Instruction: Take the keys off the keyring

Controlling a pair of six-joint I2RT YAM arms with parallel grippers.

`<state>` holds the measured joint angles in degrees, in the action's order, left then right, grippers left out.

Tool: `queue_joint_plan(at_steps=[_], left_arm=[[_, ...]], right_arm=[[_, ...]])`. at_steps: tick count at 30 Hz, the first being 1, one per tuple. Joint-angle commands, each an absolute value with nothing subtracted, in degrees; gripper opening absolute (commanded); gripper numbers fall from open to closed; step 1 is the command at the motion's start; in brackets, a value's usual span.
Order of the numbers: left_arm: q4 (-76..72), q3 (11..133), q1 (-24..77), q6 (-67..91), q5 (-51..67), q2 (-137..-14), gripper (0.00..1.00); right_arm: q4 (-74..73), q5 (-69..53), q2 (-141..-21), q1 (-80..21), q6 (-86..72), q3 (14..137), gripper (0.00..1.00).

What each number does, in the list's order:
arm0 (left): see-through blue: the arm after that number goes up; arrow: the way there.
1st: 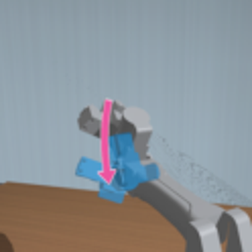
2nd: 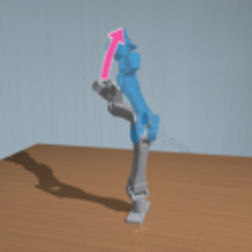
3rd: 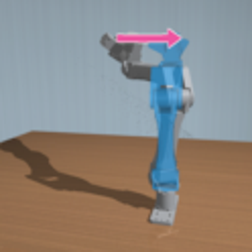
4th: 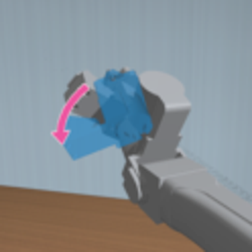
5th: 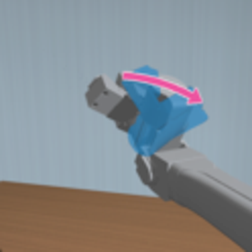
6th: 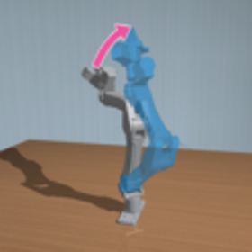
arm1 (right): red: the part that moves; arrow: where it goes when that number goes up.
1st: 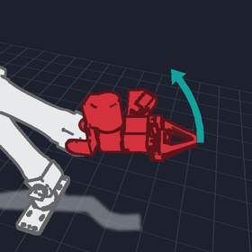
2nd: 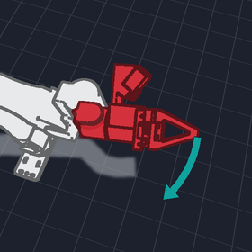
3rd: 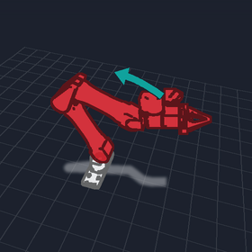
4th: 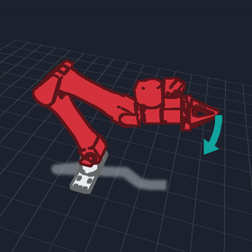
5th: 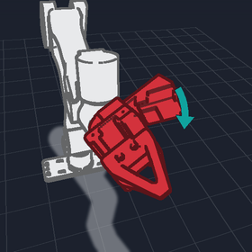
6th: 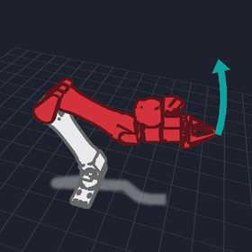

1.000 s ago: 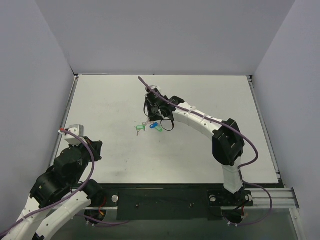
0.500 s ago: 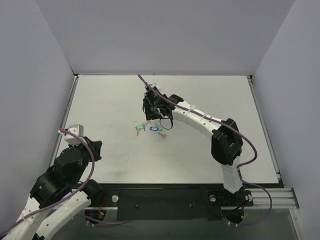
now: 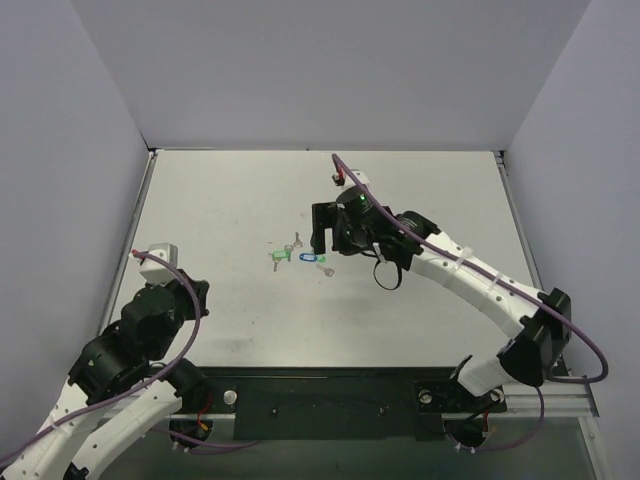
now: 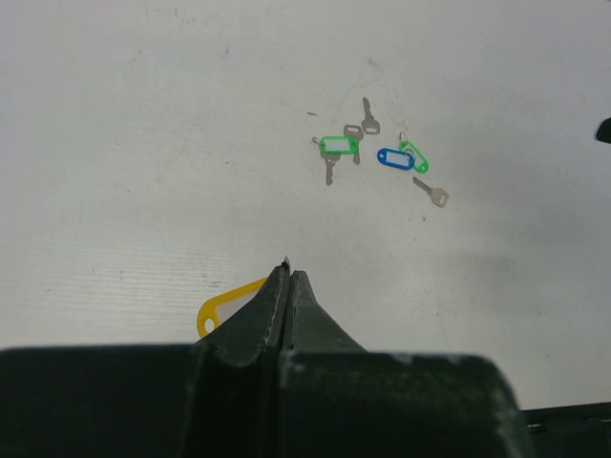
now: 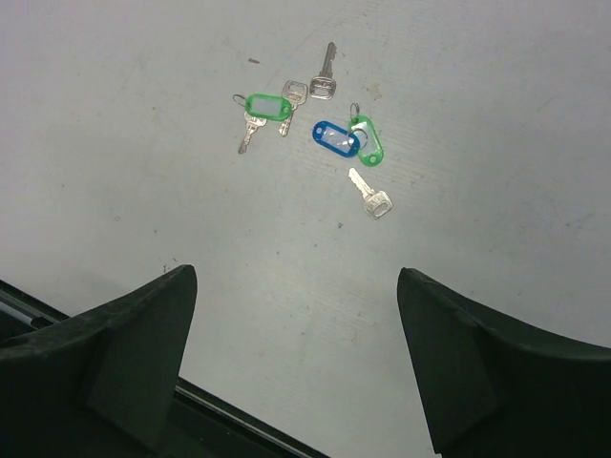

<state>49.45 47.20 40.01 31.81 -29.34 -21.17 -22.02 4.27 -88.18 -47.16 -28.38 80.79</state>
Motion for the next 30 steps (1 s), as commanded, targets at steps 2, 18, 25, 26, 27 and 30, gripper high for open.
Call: queue_joint_plan(at_steps=[2,18,25,26,27,30], left_arm=[[46.9,49.6,39.7,30.7,-25.6,-28.1,0.0],[33.8,52.9,39.7,29.3,-15.5,-45.2,0.0],[28.3,55.9,39.6,29.5,-12.6,-55.3,0.0],[27.2,56.4,39.6,29.4,-11.9,-56.0,0.0],[26.8,56.9,39.6,29.2,-11.4,-57.7,0.0],[24.9,58.6,39.4,29.2,-10.9,-61.1,0.0]], right_arm=[[-23.0,6.1,-78.7,-47.5,-31.2,73.4,0.82],[-27.7,10.6,-58.6,-48.2,-38.0,58.6,0.82],[-28.1,11.7,-53.8,-48.3,-39.9,55.4,0.81],[-28.0,11.8,-53.4,-48.3,-40.3,54.8,0.82],[-28.1,11.7,-53.0,-48.3,-40.2,54.4,0.81],[-28.3,11.7,-51.7,-48.3,-40.2,53.7,0.8]])
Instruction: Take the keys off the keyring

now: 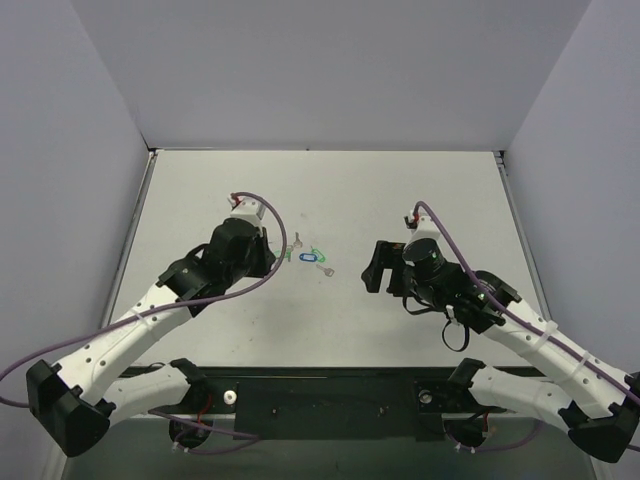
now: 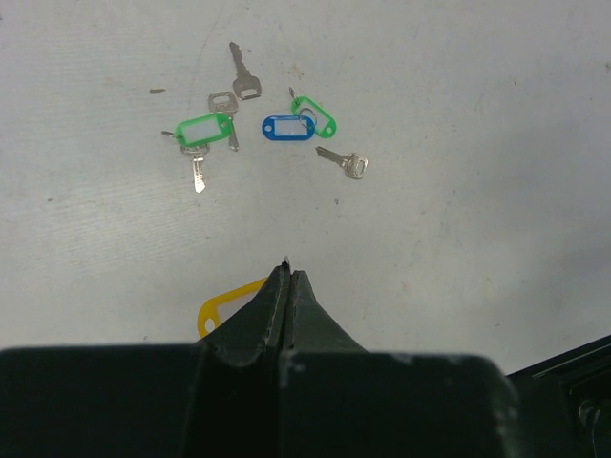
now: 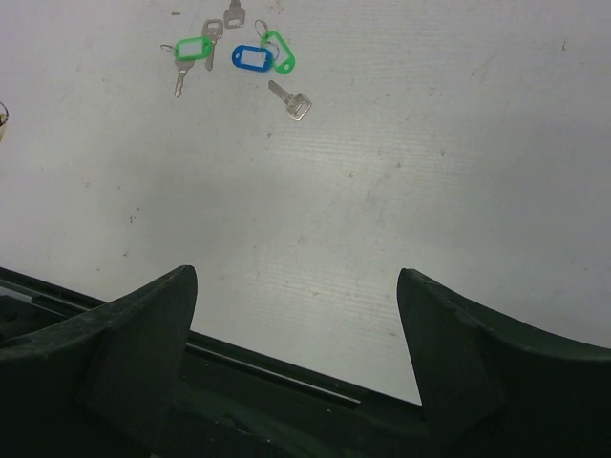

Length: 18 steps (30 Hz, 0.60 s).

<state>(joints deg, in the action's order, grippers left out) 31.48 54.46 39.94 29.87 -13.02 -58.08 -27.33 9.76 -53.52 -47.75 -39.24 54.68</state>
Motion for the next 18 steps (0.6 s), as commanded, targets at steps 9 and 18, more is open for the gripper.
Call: queue_joint_plan(at_steps=[9,18], left_arm=[[20.5,63.1,36.8,32.1,-7.8,-72.3,0.0],[18.7,67.2,35.0,33.5,-5.9,-80.4,0.43]], right_arm=[[-29.9,12.5,-49.2,-48.1,-39.7,52.7,0.8],[-30.8,12.8,-47.6,-48.0,-39.6,52.5,0.8]])
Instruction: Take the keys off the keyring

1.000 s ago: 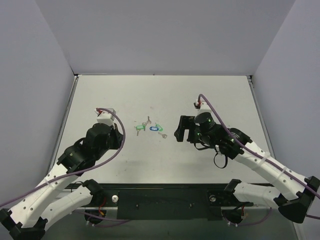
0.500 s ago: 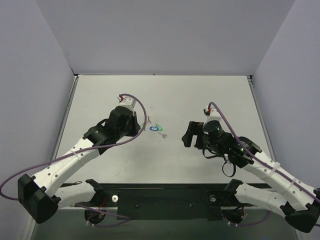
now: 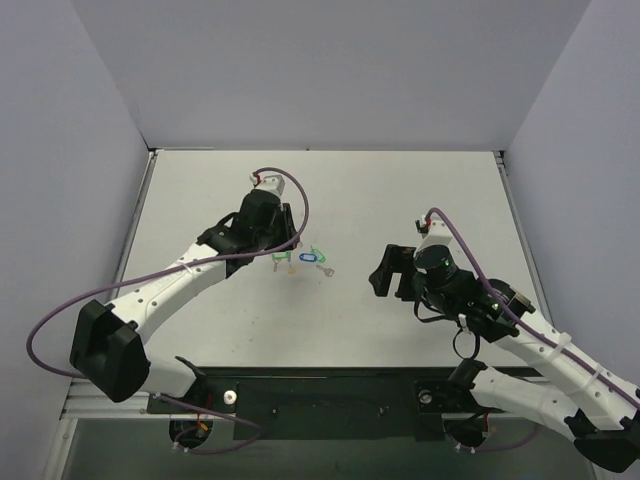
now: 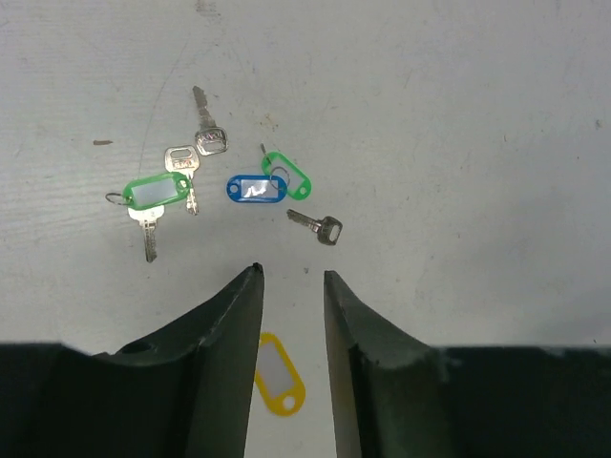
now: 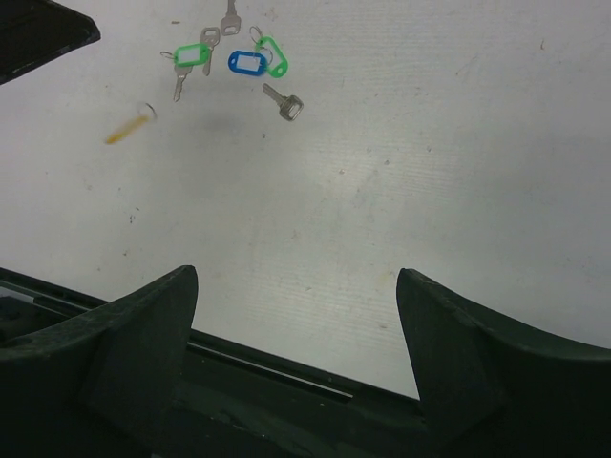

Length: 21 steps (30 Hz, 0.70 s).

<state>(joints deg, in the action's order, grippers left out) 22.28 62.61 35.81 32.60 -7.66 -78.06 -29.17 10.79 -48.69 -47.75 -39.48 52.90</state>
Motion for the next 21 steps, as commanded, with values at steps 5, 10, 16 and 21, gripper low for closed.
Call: queue_joint_plan(at_steps=[5,10,16,21], left_arm=[[20.9,70.0,34.6,33.6,-6.2,-82.7,0.63],[21.5,70.3,34.5,33.0,-6.2,-80.5,0.7],[25.7,69.7,33.6,31.0,-5.8,-75.2,0.71],[29.4,66.6,32.9,28.6,-5.6,-67.3,0.71]], right_arm=[[-30.9,12.7,-47.2,-47.9,-39.7,52.5,0.8],[-31.1,12.5,-47.4,-48.0,-39.7,52.7,0.8],[-31.1,12.4,-47.8,-47.9,-39.6,53.1,0.8],[-31.1,12.0,-48.9,-48.0,-39.8,53.0,0.8]])
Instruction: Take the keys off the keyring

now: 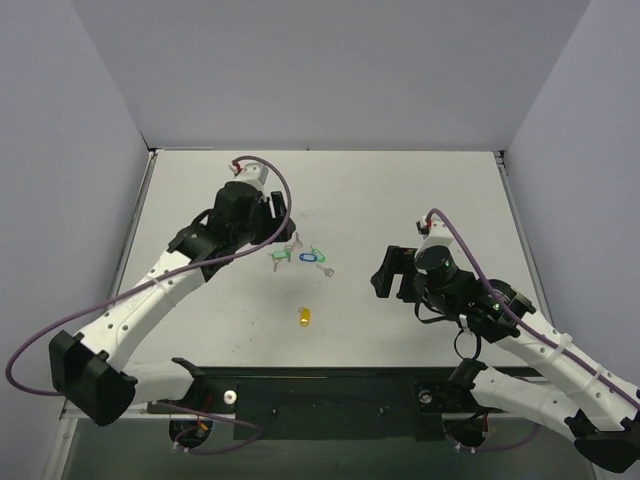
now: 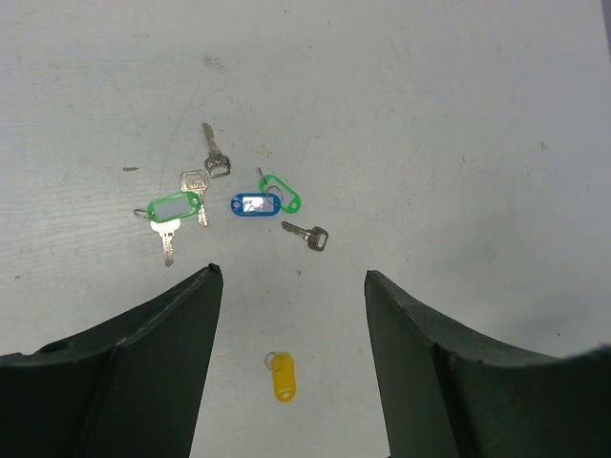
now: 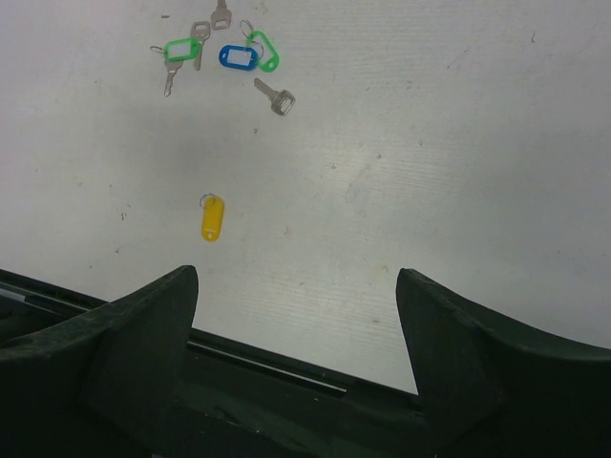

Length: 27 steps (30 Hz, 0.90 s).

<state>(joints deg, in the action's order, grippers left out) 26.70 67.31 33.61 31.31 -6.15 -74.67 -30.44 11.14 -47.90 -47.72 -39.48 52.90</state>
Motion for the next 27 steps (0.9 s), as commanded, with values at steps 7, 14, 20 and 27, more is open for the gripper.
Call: queue_joint_plan(at_steps=[7,14,20,27], left_arm=[[34.3,57.9,32.1,26.9,-6.6,-54.6,0.71],[34.2,48.6,32.1,23.7,-5.6,-40.7,0.72],[32.6,43.9,32.1,22.1,-8.6,-30.9,0.83],[30.3,41.3,32.2,20.6,-9.1,-25.8,0.88]], right_arm=[[-29.4,8.7,-51.4,-48.1,-40.7,52.3,0.79],[-25.4,7.5,-52.2,-48.2,-39.6,50.1,0.8],[-23.4,9.8,-50.9,-48.2,-35.4,51.3,0.86],[-19.4,20.1,-45.9,-48.2,-30.2,50.5,0.92]])
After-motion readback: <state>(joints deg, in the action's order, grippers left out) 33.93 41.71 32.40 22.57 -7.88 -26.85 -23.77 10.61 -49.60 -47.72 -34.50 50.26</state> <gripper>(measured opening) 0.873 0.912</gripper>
